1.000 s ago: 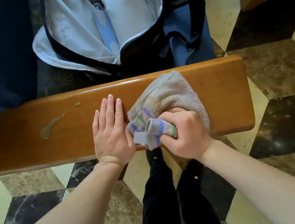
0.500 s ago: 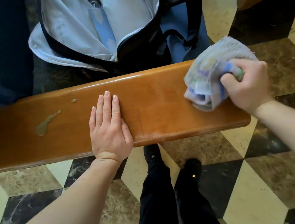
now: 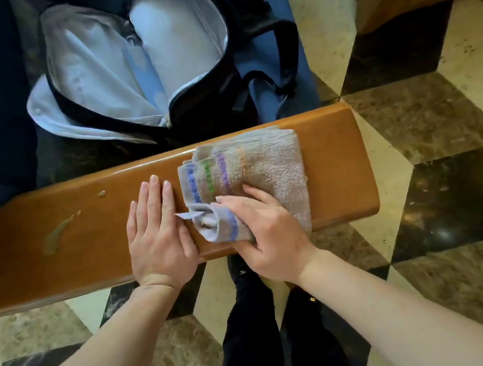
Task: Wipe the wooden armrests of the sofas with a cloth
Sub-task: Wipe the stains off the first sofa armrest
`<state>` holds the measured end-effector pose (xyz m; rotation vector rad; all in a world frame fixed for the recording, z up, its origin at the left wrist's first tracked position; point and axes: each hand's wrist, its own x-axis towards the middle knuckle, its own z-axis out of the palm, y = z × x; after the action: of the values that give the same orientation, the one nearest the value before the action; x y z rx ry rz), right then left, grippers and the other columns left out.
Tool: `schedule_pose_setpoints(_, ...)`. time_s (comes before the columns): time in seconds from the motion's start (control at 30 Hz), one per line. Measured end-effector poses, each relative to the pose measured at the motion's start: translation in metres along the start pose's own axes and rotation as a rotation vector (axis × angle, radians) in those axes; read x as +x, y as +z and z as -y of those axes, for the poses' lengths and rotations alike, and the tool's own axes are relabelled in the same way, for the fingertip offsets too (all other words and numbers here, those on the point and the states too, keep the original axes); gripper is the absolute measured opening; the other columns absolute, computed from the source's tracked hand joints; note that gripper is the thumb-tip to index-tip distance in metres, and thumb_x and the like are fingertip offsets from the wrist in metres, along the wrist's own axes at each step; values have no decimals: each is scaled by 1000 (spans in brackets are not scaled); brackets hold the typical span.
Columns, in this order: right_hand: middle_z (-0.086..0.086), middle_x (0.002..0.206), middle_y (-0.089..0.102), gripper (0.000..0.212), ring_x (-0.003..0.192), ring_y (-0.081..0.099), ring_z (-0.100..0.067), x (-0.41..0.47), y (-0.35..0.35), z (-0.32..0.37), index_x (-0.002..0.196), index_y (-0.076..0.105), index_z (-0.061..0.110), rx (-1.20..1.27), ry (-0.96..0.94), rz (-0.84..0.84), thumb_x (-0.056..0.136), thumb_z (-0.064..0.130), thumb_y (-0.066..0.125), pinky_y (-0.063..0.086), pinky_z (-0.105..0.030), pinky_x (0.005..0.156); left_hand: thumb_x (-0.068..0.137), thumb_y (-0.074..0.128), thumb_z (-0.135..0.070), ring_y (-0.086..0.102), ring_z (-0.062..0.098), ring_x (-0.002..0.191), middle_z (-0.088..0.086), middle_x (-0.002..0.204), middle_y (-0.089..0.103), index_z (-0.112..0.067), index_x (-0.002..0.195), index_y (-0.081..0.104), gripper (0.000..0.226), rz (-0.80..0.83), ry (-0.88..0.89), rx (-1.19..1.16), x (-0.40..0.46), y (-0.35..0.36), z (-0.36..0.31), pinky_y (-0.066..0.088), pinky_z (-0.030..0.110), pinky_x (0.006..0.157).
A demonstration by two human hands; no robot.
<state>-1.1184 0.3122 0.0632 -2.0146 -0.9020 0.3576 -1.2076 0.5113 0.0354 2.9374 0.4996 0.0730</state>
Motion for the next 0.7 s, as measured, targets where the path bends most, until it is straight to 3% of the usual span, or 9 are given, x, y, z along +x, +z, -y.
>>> schedule_pose_setpoints(0.1,-6,142,64,56,141,51,-15,-24,-28,-26,137,62,5,-130,-158,93,83,18,73,32,-42,123,98,31,-31,11,24,159,12,170,20,-9,160,28,66,-16,2,-7,0,3,0,14,51,127)
schedule_pose_setpoints(0.2,-3,149,58,66,146,44,-13,-40,-50,-47,143,58,8,-233,-154,80,82,23,78,32,-41,123,98,30,-32,12,25,159,12,170,21,-9,160,27,66,-10,-3,2,1,2,-3,14,52,127)
schedule_pose_setpoints(0.33,-2,158,46,81,152,33,-15,-40,-46,-42,153,45,14,-403,44,-13,83,42,76,17,-37,128,98,32,-30,11,26,159,13,169,21,-8,160,27,66,19,-3,18,1,-2,-3,9,48,128)
schedule_pose_setpoints(0.43,-1,166,33,82,156,22,-18,-35,-30,-28,158,34,17,-489,219,-78,89,53,57,6,-38,129,97,34,-29,14,28,158,15,169,23,-6,159,30,66,47,-4,29,2,-6,-7,10,48,128)
schedule_pose_setpoints(0.53,-5,168,29,81,157,20,-22,-23,-9,-13,160,30,15,-502,371,-183,91,54,44,6,-41,129,96,36,-30,14,28,158,14,169,24,-8,159,30,68,73,-6,28,3,-7,-8,12,50,128)
schedule_pose_setpoints(0.7,-7,169,26,75,157,18,-23,6,27,16,160,29,10,-441,523,-345,97,49,39,7,-45,129,95,37,-32,12,28,158,14,169,21,-9,160,27,71,75,-8,26,2,-5,-4,14,51,127)
